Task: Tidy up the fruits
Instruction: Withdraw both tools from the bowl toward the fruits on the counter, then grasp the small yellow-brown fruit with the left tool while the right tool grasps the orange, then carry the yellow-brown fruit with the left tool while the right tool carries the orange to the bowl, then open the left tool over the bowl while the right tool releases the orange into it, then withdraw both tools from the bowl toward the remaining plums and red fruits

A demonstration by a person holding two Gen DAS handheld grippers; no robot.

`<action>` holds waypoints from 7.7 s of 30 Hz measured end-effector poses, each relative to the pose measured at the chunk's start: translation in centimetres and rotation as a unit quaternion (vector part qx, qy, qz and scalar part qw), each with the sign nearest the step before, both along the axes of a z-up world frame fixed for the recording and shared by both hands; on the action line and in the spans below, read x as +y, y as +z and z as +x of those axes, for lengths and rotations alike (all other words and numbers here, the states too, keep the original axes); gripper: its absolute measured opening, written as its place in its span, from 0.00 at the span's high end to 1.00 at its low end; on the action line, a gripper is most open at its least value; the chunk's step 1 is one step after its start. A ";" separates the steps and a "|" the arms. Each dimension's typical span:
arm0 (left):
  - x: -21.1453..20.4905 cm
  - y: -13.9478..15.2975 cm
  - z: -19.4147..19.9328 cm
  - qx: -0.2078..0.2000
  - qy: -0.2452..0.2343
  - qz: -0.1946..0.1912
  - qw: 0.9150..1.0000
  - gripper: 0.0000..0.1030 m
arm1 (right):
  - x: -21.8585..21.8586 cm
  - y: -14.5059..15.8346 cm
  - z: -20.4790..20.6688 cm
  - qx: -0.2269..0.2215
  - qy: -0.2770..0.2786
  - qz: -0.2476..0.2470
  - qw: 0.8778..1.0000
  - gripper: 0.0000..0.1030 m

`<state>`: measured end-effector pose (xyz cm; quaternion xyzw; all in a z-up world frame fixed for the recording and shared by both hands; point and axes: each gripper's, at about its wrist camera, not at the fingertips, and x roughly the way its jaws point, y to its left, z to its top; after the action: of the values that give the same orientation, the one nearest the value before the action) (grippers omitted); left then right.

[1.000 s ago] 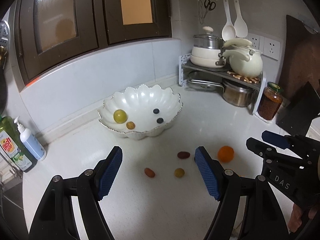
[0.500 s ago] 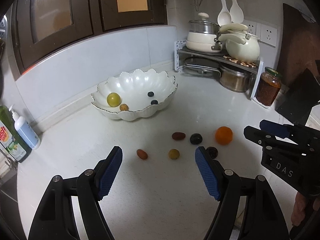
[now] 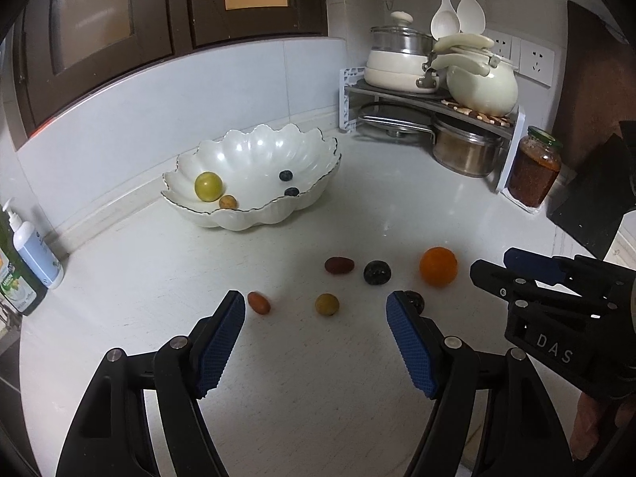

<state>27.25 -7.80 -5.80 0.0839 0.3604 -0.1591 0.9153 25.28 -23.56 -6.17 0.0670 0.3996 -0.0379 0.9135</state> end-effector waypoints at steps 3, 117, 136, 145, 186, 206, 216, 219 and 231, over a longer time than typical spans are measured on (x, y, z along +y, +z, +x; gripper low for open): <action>-0.4 -0.5 0.4 0.003 0.001 0.003 1.000 0.32 | -0.4 -0.5 0.5 0.002 -0.004 0.004 1.000 0.48; 4.9 4.3 5.8 -0.049 0.055 -0.051 0.996 0.77 | 5.1 3.9 6.4 -0.066 0.049 0.019 0.996 0.57; 6.0 6.8 10.6 -0.075 0.070 -0.036 0.994 0.77 | 6.2 6.4 11.8 -0.086 0.055 0.008 0.995 0.57; 5.9 7.1 14.4 -0.060 0.068 -0.030 0.995 0.77 | 5.9 6.9 15.5 -0.079 0.063 0.001 0.995 0.57; 2.5 -1.7 33.8 0.146 0.048 0.035 0.988 0.77 | 4.5 -1.6 34.1 0.116 0.067 -0.022 0.991 0.57; 1.8 -4.2 36.3 0.183 0.061 0.075 0.978 0.63 | 4.0 -3.9 36.3 0.153 0.067 -0.022 0.986 0.56; 3.0 -1.9 34.4 0.151 0.080 0.072 0.983 0.51 | 4.1 -2.1 35.2 0.137 0.069 -0.018 0.988 0.47; 3.4 -1.0 34.1 0.142 0.084 0.063 0.984 0.51 | 4.4 -1.0 34.4 0.123 0.072 -0.018 0.990 0.47; 5.3 4.4 28.4 0.078 0.082 0.033 0.993 0.51 | 4.5 3.3 29.6 0.072 0.063 0.006 0.995 0.47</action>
<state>55.64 -2.49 -1.36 0.0714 0.4410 -0.0777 0.8913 54.84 -19.10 -2.91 0.0440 0.4682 0.0173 0.8824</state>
